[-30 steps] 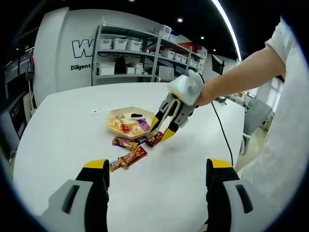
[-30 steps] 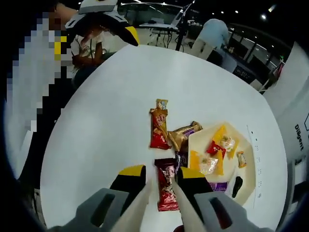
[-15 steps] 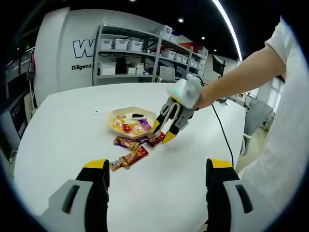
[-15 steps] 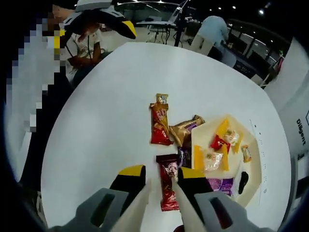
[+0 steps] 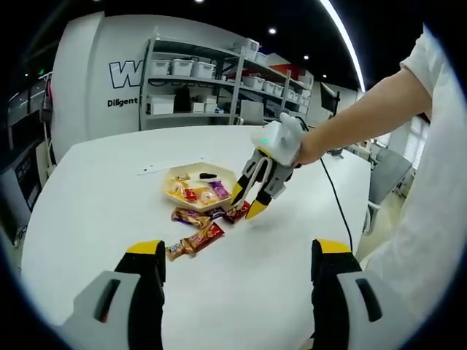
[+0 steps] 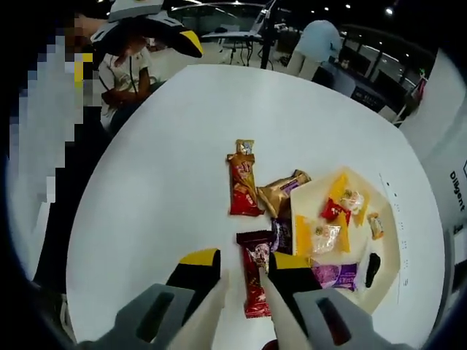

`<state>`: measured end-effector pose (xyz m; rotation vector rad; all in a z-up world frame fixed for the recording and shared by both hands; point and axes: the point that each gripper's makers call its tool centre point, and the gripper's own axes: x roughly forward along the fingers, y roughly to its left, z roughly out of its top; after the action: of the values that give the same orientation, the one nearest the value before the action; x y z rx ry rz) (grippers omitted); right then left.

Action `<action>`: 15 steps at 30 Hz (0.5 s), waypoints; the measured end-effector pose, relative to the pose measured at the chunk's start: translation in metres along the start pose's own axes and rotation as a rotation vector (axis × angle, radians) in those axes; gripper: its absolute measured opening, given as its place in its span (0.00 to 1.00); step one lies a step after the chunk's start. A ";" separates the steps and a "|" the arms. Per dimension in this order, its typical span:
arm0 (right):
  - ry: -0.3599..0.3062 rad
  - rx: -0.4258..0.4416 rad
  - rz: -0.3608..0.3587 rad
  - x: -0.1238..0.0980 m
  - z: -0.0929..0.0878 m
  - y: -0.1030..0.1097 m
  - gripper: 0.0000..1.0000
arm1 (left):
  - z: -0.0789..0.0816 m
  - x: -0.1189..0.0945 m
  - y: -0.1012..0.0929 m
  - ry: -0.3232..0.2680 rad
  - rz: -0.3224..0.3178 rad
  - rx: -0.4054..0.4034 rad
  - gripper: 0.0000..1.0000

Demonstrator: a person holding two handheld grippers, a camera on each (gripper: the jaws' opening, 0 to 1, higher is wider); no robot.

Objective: Place the target food into the container with the food tongs after gripping and lifting it, then release it inside without dropping or visibly crushing the food.

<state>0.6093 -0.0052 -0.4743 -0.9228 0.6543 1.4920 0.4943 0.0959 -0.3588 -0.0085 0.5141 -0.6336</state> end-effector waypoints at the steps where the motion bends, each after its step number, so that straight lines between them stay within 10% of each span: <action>1: 0.004 0.002 0.002 0.000 0.000 0.003 0.20 | 0.000 0.000 0.000 0.000 0.000 0.000 0.79; 15: 0.008 -0.033 0.063 -0.006 0.004 0.031 0.20 | 0.002 0.004 -0.002 -0.004 -0.014 0.009 0.79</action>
<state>0.5776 -0.0099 -0.4703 -0.9416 0.6720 1.5597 0.4966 0.0914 -0.3590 -0.0047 0.5081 -0.6494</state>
